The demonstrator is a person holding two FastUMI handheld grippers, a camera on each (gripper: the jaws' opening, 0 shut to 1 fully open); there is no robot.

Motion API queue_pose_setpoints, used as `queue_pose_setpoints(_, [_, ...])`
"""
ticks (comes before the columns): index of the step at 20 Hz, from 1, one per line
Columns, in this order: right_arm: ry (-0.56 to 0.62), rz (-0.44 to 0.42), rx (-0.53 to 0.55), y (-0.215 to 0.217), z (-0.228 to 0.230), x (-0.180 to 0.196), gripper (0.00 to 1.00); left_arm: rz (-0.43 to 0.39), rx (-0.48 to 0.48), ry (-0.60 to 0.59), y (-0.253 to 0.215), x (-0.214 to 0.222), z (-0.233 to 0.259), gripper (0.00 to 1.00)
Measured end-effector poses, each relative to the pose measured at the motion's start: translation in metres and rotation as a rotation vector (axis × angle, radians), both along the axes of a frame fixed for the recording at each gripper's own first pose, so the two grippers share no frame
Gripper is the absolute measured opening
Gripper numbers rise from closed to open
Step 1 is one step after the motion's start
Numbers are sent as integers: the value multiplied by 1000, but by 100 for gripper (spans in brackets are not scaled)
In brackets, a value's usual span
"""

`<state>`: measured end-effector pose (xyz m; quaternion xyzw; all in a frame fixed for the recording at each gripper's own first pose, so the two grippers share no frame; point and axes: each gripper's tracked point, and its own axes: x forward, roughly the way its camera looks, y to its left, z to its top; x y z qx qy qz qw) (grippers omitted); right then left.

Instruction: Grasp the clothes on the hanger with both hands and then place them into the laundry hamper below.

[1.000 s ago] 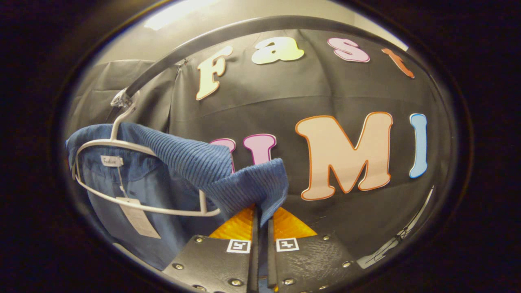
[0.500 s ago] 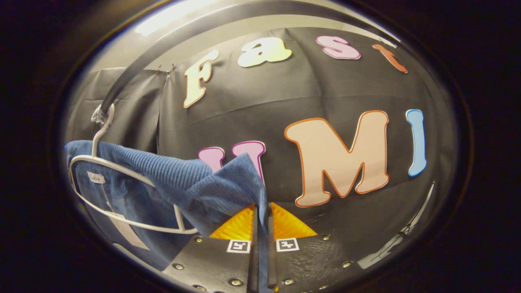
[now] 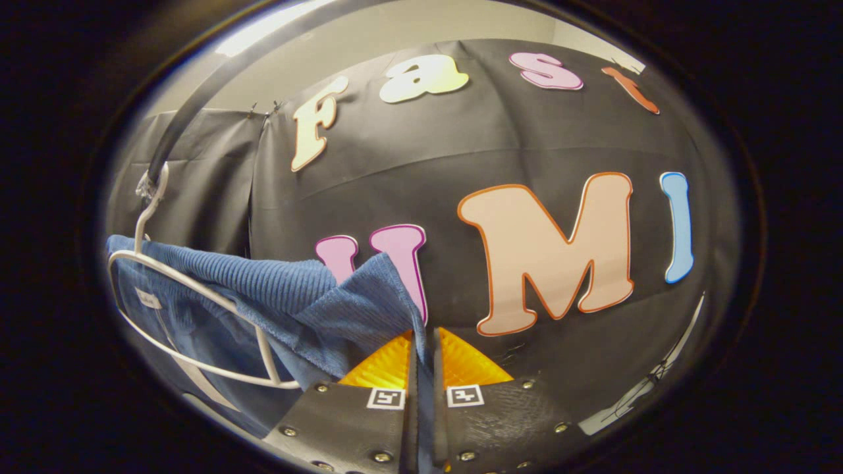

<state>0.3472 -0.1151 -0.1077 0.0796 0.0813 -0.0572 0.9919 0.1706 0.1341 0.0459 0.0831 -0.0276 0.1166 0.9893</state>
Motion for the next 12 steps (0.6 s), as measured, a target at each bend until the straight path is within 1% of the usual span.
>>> queue_pose_setpoints(3, [15,-1,-8,0,-6,2,9,-1,-19,16,3,4,-10,0])
queue_pose_setpoints(6, [37,8,-17,2,-14,1,9,-14,-61,45,2,7,-27,0])
queue_pose_setpoints(8, [47,10,-36,2,-23,2,8,-15,-64,66,3,4,-40,2])
queue_pose_setpoints(9, [49,10,-37,2,-26,1,5,-15,-59,68,3,2,-43,0])
queue_pose_setpoints(10, [50,10,-37,3,-28,-1,9,-20,-59,71,2,1,-48,0])
queue_pose_setpoints(12, [61,6,-48,6,-32,-9,9,-29,-61,93,-1,0,-61,0])
